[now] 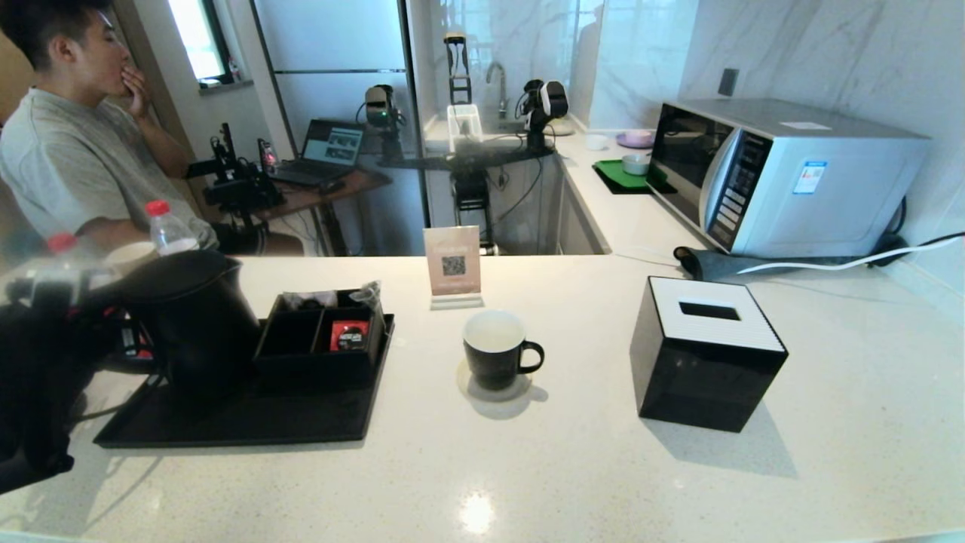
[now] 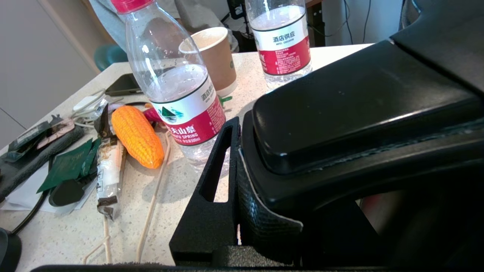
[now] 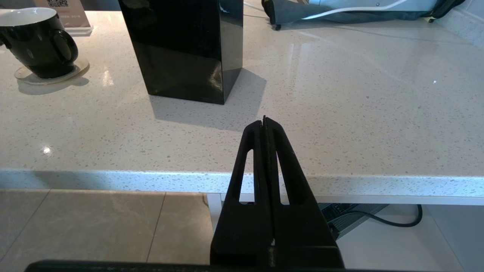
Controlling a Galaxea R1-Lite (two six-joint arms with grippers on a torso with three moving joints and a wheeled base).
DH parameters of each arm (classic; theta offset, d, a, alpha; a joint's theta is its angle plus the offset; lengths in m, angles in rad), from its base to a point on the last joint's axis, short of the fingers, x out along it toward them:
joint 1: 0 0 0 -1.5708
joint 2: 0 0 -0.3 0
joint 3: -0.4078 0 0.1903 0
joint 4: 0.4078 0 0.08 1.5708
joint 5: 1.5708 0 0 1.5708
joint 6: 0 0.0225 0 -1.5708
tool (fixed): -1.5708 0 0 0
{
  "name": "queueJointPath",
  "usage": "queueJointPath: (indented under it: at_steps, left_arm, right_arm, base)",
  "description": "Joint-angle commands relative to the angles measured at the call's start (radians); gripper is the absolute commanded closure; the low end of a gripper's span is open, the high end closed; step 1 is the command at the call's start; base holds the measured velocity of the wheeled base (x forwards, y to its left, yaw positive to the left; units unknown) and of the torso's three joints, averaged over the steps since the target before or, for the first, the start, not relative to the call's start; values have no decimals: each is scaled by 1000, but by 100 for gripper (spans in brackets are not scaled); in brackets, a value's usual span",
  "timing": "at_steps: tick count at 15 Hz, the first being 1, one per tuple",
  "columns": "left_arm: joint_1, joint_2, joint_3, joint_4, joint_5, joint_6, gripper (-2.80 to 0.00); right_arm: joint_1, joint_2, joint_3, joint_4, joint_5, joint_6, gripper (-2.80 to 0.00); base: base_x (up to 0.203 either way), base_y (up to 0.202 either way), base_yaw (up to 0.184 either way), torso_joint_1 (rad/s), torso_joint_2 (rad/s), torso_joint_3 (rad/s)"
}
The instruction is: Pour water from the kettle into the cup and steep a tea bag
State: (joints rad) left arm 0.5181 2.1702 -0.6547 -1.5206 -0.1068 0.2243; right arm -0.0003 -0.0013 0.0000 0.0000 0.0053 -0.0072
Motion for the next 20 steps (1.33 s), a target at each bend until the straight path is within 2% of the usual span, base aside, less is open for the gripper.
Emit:
queueJointPath:
  at_steps: [1,7,20]
  left_arm:
    - [2,-21,0,-49,-1,-5,0]
    - [3,-73,8,-49,-1,-28,0]
    - [20,-231,118,-49,0,-64,0]
  right_arm:
    - [0,1,0,0,1,-1,0]
    - [0,1,0,0,1,-1,0]
    - [0,1,0,0,1,-1,0]
  base:
    - [0,0,0,0,0,0]
    - [0,0,0,0,0,0]
    - [0,0,0,0,0,0]
